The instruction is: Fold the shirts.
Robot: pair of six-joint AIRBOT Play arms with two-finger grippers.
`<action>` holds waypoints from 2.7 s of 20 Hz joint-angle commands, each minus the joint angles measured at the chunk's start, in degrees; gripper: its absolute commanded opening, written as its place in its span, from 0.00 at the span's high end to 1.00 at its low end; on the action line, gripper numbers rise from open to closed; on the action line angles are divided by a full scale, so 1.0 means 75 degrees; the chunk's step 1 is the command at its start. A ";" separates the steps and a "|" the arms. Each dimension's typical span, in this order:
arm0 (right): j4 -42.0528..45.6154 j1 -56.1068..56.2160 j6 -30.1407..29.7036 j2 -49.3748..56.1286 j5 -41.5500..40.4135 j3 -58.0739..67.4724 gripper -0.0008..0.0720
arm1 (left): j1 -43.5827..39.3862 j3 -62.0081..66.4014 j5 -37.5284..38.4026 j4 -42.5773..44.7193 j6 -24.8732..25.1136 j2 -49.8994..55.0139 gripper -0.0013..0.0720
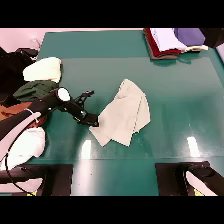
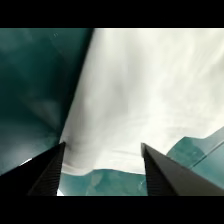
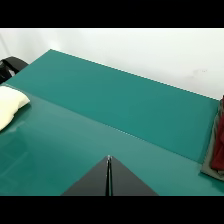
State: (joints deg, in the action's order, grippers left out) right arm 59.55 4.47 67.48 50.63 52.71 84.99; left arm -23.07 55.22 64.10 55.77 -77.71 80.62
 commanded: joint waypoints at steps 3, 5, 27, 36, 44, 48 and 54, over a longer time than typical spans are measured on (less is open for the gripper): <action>-0.0003 -0.0003 0.0093 -0.0003 0.0216 -0.0003 0.96 | -0.0219 0.0032 -0.0300 0.0726 -0.0318 -0.0029 0.94; 0.0006 -0.0003 0.0093 -0.0003 0.0490 -0.0009 0.97 | 0.0326 0.0542 -0.0015 0.0895 -0.0323 -0.0140 0.95; -0.0801 0.0530 0.0755 0.6811 0.0117 -0.0009 0.37 | 0.2675 0.2620 0.0055 0.1335 -0.0315 -0.0956 0.95; -0.0565 0.0778 0.0662 0.7070 0.0408 0.2095 0.97 | 0.2678 0.2865 -0.0061 0.1457 -0.0318 -0.1241 0.95; 0.0090 0.0079 0.0533 0.2882 0.2483 0.4214 0.97 | 0.2675 0.5616 -0.0073 0.1530 -0.0323 -0.3955 0.95; 0.0361 -0.0239 0.0562 0.1020 0.2532 0.3864 0.97 | 0.2675 0.6239 -0.0020 0.1504 -0.0536 -0.4881 0.95; 0.1198 -0.0321 0.1358 -0.0227 0.2579 0.2425 0.97 | 0.2675 0.6149 0.0519 0.1454 -0.0662 -0.4555 0.95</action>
State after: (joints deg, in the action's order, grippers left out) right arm 65.98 2.44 75.09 52.90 71.40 108.07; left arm -3.07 101.65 65.49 66.52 -82.24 45.25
